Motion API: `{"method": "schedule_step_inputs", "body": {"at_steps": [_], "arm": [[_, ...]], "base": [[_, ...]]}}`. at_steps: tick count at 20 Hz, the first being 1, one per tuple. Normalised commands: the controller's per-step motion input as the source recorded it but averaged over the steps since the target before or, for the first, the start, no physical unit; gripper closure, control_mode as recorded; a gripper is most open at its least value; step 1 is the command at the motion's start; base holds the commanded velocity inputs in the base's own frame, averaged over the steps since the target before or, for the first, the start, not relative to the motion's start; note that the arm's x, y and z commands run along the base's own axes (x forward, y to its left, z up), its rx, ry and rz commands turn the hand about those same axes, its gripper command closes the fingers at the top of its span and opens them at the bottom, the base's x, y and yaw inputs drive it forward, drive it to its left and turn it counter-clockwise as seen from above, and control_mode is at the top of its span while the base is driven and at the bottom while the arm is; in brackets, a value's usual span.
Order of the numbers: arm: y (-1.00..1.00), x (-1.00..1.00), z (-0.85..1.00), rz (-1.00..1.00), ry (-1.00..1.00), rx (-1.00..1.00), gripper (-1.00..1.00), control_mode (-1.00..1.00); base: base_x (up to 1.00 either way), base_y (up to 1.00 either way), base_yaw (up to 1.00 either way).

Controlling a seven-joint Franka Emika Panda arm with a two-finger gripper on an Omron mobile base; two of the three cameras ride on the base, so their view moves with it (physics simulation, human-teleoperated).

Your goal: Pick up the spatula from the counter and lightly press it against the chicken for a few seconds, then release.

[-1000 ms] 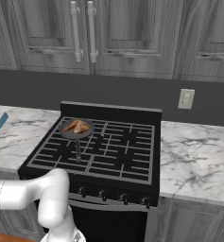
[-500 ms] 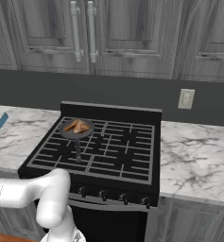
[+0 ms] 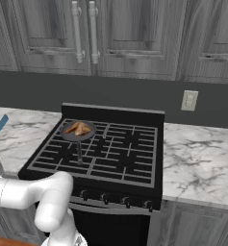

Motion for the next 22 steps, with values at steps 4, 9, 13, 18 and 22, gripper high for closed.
{"method": "schedule_step_inputs", "body": {"at_steps": [4,9,13,18,22], "arm": [[0.05,0.01,-0.09,0.00,0.01,-0.01,1.00,-1.00],[-0.01,-0.01,-0.03,0.00,0.00,-0.01,1.00,-1.00],[-0.05,-0.15,0.00,0.00,0.00,-0.04,1.00,-1.00],[-0.14,-0.32,0.08,-0.01,0.00,-0.02,1.00,-1.00],[-0.29,-0.39,0.14,-0.05,0.00,0.00,1.00,-1.00]], "base": [[0.00,0.00,0.00],[0.00,0.00,0.00],[0.00,0.00,0.00],[0.00,0.00,0.00],[0.00,0.00,0.00]]}}
